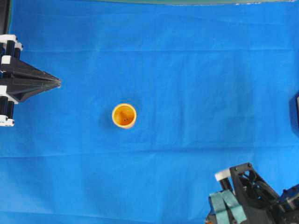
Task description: Move the block forward with right arm.
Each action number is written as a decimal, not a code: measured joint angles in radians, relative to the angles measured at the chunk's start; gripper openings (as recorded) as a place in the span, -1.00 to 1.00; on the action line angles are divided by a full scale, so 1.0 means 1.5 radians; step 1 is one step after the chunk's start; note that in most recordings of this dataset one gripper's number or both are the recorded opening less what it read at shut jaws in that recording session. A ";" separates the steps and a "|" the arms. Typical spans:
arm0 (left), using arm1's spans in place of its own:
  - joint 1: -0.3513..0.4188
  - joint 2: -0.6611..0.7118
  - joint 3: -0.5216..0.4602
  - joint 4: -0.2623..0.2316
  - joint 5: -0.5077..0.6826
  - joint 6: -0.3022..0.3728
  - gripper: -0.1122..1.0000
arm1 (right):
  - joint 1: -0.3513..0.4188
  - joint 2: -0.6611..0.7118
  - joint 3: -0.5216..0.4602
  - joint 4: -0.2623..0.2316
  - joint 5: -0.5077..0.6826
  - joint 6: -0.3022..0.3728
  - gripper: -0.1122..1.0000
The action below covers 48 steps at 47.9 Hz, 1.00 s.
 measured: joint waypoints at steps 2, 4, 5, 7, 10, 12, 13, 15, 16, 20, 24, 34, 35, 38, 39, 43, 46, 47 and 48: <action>-0.001 0.000 0.000 0.000 0.000 0.000 -0.79 | 0.000 0.001 -0.001 0.000 -0.001 0.001 -0.07; 0.000 0.000 0.000 -0.001 0.001 0.000 -0.79 | 0.001 0.002 -0.001 0.000 -0.001 0.001 -0.07; 0.000 0.000 -0.001 -0.001 0.001 0.000 -0.79 | 0.001 0.003 -0.002 0.000 -0.001 0.000 -0.07; -0.001 0.000 0.000 -0.001 0.001 0.000 -0.79 | 0.002 0.003 -0.002 0.001 -0.003 0.001 -0.07; -0.001 0.000 -0.001 -0.001 0.003 0.000 -0.79 | 0.002 0.003 -0.003 0.001 -0.006 0.001 -0.07; 0.000 0.000 0.000 0.000 0.005 0.000 -0.79 | 0.003 0.003 -0.003 0.002 -0.009 0.001 -0.07; -0.001 0.000 -0.001 0.000 0.005 0.000 -0.79 | 0.003 0.003 -0.003 0.002 -0.010 0.000 -0.07; -0.001 0.000 0.000 -0.001 0.007 0.000 -0.79 | 0.004 0.003 -0.003 0.003 -0.013 0.000 -0.07; 0.000 0.000 0.000 -0.001 0.007 0.000 -0.79 | 0.004 0.004 -0.002 0.004 -0.015 0.000 -0.07; 0.000 0.000 0.000 -0.001 0.008 0.000 -0.79 | 0.007 0.003 -0.003 0.004 -0.021 0.001 -0.07; 0.000 0.000 0.000 0.000 0.008 0.000 -0.79 | 0.009 0.004 -0.002 0.004 -0.027 0.000 -0.07; 0.000 0.000 0.000 0.000 0.008 0.000 -0.79 | 0.015 0.004 -0.003 0.004 -0.042 0.001 -0.07; 0.000 0.000 0.000 -0.001 0.007 0.000 -0.79 | 0.015 0.005 -0.004 0.005 -0.043 0.001 -0.07; 0.000 0.000 0.000 0.000 0.008 0.000 -0.79 | 0.015 0.008 -0.008 0.005 -0.046 0.001 -0.07; 0.000 0.000 0.000 -0.001 0.008 0.000 -0.79 | 0.016 0.011 -0.010 0.004 -0.047 0.001 -0.07; 0.000 0.000 -0.001 0.000 0.008 0.000 -0.79 | 0.016 0.017 -0.017 0.005 -0.048 0.000 -0.07; 0.000 0.000 0.000 -0.001 0.008 0.000 -0.79 | 0.015 0.021 -0.020 0.005 -0.049 0.000 -0.07; 0.000 0.000 0.000 -0.001 0.008 0.000 -0.79 | 0.016 0.024 -0.020 0.005 -0.049 0.000 -0.07; 0.000 0.000 0.000 0.000 0.008 0.000 -0.79 | 0.016 0.025 -0.022 0.005 -0.050 0.000 -0.07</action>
